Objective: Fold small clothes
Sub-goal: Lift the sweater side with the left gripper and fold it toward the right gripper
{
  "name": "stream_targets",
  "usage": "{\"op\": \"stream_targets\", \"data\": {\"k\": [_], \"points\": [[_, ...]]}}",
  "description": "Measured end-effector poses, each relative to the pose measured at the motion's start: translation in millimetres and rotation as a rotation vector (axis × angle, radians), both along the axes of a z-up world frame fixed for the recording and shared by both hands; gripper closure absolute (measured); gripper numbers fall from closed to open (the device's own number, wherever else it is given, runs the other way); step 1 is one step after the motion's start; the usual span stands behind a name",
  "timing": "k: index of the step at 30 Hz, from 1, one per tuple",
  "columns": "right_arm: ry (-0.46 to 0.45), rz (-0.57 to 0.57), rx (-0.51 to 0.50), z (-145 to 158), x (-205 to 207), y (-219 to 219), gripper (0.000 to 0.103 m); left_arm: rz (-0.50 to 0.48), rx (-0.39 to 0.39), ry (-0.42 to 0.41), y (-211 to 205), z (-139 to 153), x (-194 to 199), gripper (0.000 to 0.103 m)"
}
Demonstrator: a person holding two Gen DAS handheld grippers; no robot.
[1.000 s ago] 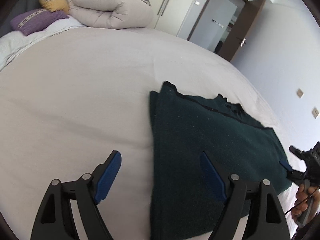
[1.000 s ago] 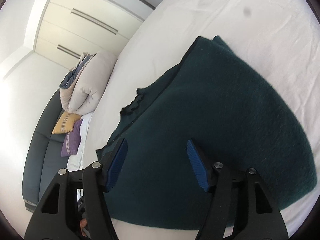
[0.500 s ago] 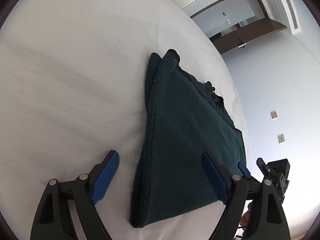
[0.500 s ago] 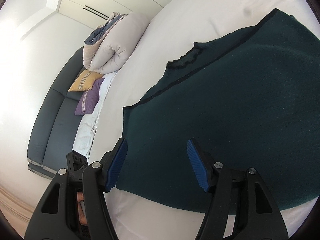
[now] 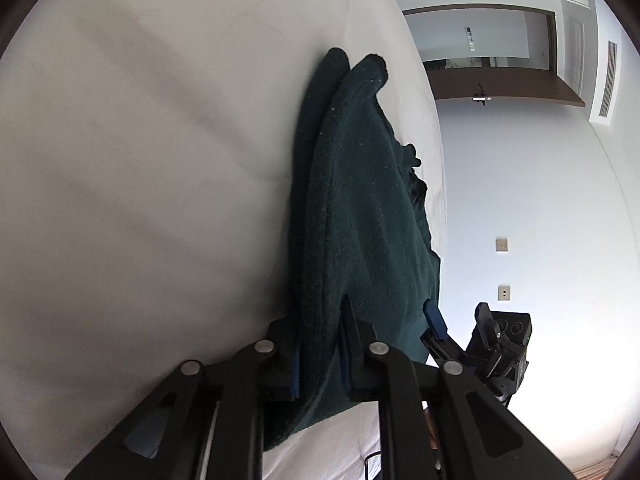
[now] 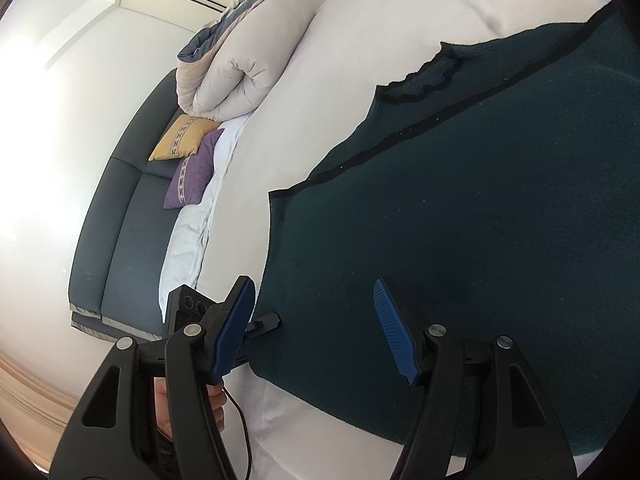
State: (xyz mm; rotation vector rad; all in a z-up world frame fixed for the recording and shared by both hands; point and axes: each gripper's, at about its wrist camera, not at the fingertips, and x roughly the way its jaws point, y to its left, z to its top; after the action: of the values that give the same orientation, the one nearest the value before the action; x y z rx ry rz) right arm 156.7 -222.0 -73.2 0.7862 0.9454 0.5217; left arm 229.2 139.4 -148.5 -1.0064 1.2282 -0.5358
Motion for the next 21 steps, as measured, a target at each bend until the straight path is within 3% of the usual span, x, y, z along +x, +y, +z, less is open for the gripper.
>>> {"op": "stream_targets", "data": {"k": [7,12,18,21], "points": [[0.105,0.049,0.061,-32.7,34.9,14.4,0.04,0.009,-0.008,-0.06,-1.5,21.5,-2.3,0.092],[0.142,0.036,0.204,-55.6,47.8,2.5,0.041,-0.007,0.013,-0.124,-14.8,55.2,-1.5,0.094],[0.169,0.036,0.323,-61.5,52.1,-14.1,0.04,-0.091,0.091,-0.222,-67.5,111.3,1.5,0.094],[0.151,0.008,0.393,-56.5,53.6,-40.0,0.033,-0.157,0.137,-0.276,-110.3,134.1,5.1,0.094]]}}
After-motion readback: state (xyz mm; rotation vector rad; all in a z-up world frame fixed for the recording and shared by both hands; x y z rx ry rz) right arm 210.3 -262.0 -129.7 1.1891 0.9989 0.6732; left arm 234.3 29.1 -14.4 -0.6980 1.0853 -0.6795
